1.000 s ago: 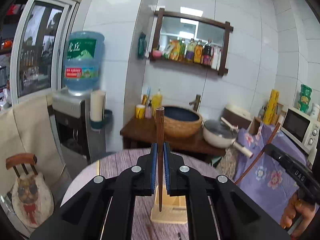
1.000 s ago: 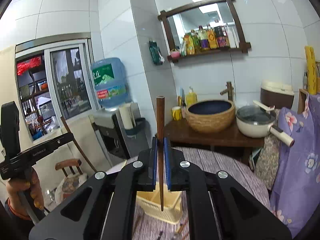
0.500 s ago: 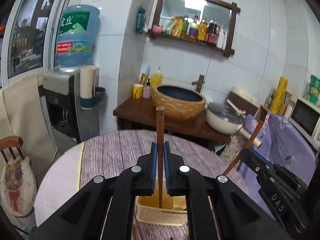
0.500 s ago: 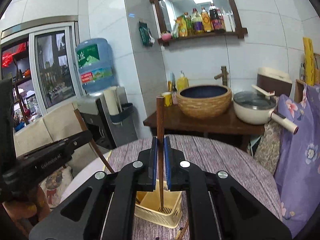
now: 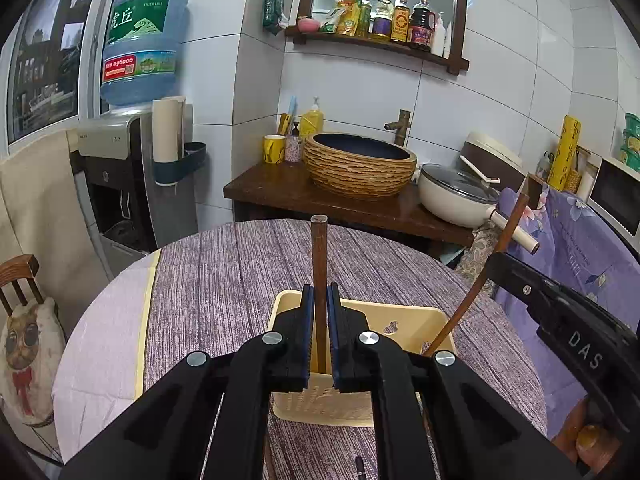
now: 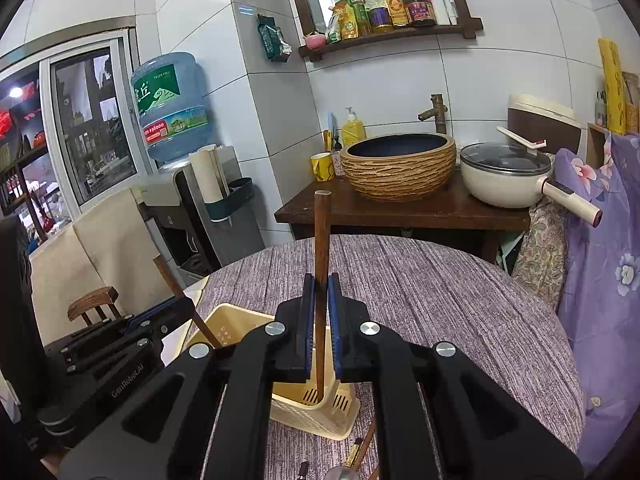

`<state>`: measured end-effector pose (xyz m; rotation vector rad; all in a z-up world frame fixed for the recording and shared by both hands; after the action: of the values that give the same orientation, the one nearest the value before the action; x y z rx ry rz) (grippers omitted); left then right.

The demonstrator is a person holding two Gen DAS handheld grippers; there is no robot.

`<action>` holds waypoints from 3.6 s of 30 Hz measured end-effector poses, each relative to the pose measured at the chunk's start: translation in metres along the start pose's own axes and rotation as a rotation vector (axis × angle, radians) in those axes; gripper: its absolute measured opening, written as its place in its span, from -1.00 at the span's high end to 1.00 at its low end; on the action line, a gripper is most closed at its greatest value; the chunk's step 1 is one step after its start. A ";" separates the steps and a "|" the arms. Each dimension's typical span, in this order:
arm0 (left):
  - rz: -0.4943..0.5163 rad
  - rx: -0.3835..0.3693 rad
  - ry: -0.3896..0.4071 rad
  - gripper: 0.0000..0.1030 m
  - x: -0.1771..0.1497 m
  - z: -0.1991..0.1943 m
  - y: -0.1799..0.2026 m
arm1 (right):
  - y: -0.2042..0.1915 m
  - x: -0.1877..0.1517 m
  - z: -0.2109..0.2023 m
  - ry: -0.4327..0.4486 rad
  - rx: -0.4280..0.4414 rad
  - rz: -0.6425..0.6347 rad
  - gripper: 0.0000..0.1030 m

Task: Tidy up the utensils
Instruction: 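Open both tools to release the chopsticks inside the holder, then move both tools back down toward the remaining chopsticks on the cloth, then grasp a wooden chopstick with the left tool while the right tool grasps another chopstick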

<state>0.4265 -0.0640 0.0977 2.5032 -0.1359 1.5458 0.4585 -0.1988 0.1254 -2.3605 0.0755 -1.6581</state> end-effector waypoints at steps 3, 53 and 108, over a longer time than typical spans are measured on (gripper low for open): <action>0.016 -0.002 0.024 0.67 0.000 -0.007 0.002 | 0.001 0.001 -0.006 0.017 0.003 -0.004 0.47; 0.030 0.159 -0.156 -0.59 -0.197 -0.088 -0.066 | 0.018 -0.202 -0.107 -0.223 -0.172 -0.220 -0.46; 0.037 0.156 -0.422 0.26 -0.188 0.031 -0.049 | 0.107 -0.207 0.040 -0.467 -0.293 0.120 0.79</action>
<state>0.3777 -0.0277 -0.0889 2.9341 -0.1253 1.0528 0.4345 -0.2565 -0.1023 -2.8332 0.3838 -1.0662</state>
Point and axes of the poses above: each gripper's, at about its wrist camera, not at the fingertips, and z roughly the way its jaws point, y to its right, x to its top, the point moved 9 cm from there along z, roughly the way its jaws point, and after that the axes turned 5 degrees about y, right-handed, at the moved point
